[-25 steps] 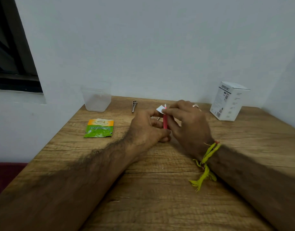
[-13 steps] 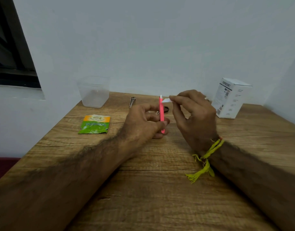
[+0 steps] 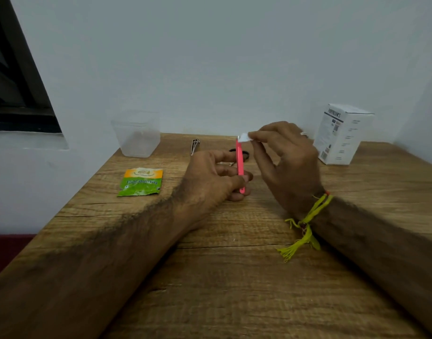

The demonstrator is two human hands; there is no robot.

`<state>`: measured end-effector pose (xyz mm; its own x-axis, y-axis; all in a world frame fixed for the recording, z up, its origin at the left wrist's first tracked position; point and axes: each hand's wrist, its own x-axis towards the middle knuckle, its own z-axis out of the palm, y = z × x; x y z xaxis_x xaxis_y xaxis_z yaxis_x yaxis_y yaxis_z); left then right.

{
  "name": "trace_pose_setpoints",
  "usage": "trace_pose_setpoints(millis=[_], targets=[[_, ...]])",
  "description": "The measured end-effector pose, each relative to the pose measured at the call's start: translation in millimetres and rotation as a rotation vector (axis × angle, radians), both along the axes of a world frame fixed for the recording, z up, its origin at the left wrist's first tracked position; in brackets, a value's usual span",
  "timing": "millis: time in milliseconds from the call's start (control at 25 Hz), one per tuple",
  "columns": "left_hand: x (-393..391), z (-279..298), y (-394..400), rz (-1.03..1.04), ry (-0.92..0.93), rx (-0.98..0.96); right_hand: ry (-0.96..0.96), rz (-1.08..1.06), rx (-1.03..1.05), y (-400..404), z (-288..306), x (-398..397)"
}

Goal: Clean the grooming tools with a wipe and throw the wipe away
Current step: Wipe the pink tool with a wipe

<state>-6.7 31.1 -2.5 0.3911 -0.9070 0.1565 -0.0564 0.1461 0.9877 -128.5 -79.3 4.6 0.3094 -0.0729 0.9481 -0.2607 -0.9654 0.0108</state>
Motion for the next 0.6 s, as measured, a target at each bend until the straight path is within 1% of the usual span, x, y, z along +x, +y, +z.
trace_pose_setpoints(millis=[80, 120, 240, 280, 480, 600], targets=[[1.7, -0.5, 0.5, -0.004, -0.002, 0.003, -0.033, 0.005, 0.009, 1.5, -0.3, 0.8], [2.0, -0.3, 0.5, -0.009, 0.002, 0.002, -0.001, 0.021, 0.008, 2.4, -1.2, 2.0], [0.1, 0.8, 0.1, -0.020, 0.019, 0.009, 0.177, 0.054, -0.007, 2.5, -4.0, 2.9], [0.4, 1.1, 0.8, -0.022, 0.022, 0.010, 0.198, 0.061, -0.006, 1.3, -3.5, 2.4], [1.1, 0.5, -0.2, -0.030, 0.047, -0.001, 0.118, 0.075, -0.005, -0.9, -2.7, -1.3], [2.1, -0.9, -0.1, -0.032, 0.034, 0.004, -0.055, 0.117, 0.040, 1.3, 2.4, -2.4]])
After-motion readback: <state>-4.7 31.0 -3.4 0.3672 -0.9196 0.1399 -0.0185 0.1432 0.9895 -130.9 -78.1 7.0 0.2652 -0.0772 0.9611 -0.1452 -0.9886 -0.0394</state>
